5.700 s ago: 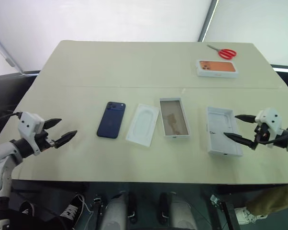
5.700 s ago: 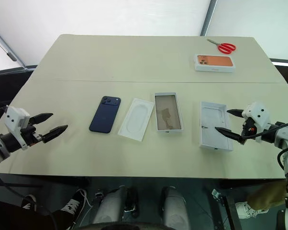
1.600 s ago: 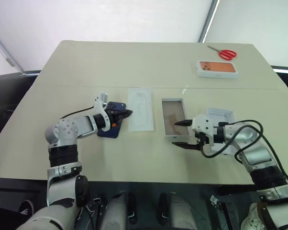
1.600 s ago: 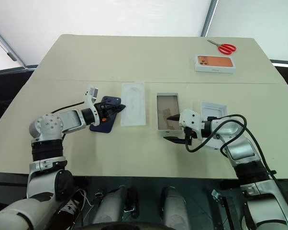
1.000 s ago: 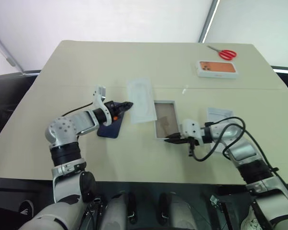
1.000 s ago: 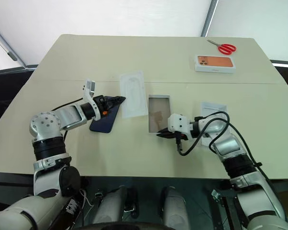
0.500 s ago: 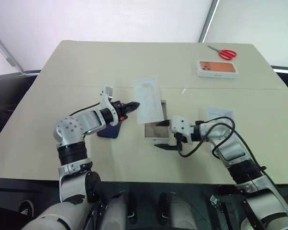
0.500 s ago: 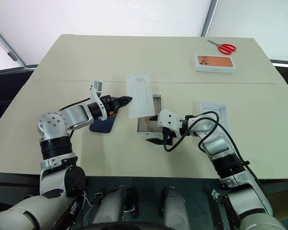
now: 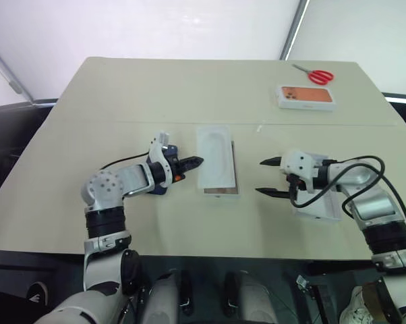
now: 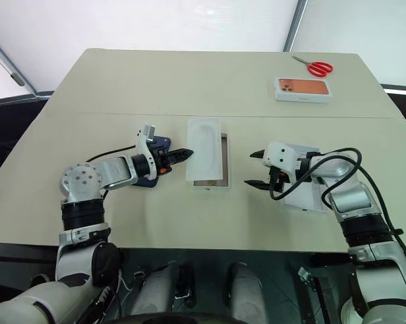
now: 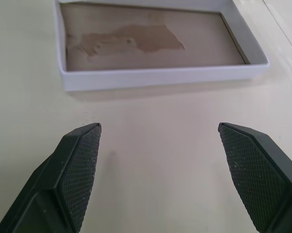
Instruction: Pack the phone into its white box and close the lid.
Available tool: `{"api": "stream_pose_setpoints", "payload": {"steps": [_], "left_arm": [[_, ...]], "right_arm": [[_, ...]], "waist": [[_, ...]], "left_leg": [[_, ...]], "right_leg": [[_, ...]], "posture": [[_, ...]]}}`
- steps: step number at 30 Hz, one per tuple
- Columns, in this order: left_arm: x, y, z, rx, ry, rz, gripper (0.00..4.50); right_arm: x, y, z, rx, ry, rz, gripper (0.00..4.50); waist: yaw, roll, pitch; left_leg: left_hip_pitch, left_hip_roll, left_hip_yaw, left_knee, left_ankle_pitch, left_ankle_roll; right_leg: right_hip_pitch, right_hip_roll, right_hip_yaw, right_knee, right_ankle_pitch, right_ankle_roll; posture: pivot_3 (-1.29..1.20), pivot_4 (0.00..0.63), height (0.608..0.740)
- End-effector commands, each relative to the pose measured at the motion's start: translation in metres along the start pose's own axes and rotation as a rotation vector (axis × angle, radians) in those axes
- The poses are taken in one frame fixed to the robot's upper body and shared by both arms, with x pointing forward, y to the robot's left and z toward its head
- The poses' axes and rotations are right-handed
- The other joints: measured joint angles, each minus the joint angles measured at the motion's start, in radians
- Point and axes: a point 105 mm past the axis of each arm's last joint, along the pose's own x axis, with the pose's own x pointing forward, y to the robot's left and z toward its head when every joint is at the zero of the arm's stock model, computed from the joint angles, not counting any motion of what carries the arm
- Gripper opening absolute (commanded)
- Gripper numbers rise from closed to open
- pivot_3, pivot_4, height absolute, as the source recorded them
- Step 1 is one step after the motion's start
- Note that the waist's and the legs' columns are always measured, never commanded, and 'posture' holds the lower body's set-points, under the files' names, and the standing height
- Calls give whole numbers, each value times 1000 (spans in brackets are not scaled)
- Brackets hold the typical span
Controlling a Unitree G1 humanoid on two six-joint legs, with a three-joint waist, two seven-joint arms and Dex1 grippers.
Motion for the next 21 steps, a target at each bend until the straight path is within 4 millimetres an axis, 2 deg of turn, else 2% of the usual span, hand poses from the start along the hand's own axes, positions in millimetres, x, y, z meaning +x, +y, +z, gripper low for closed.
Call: {"api": "stream_pose_setpoints", "payload": {"steps": [1,7,10,16,21], "left_arm": [[5,-7,6,29,-5,-18,0],[10,-6,9,25,-25,-20,0],[13,-8,6,25,-14,-27,1028],[10,-8,5,58,6,-21,4129],[3,-9,15,100,-16,-11,4129]], "right_arm": [[-3,-10,14,-47,-38,-38,4033],[-3,-9,14,-52,-41,-45,4033],[0,-8,14,-56,-39,-46,4076],[4,-6,15,-59,-49,-40,4076],[7,-10,19,-65,-66,-54,4076]], "waist": [[0,0,0],[0,0,0],[0,0,0],[-1,0,0],[-1,0,0]], "left_leg": [[0,0,0,0,0,0],[0,0,0,0,0,0],[0,0,0,0,0,0],[0,0,0,0,0,0],[0,0,0,0,0,0]], "right_leg": [[0,0,0,0,0,0],[0,0,0,0,0,0],[0,0,0,0,0,0],[0,0,0,0,0,0],[0,0,0,0,0,0]], "posture": [[0,150,738],[0,150,738],[0,150,738],[0,150,738],[0,150,738]]}}
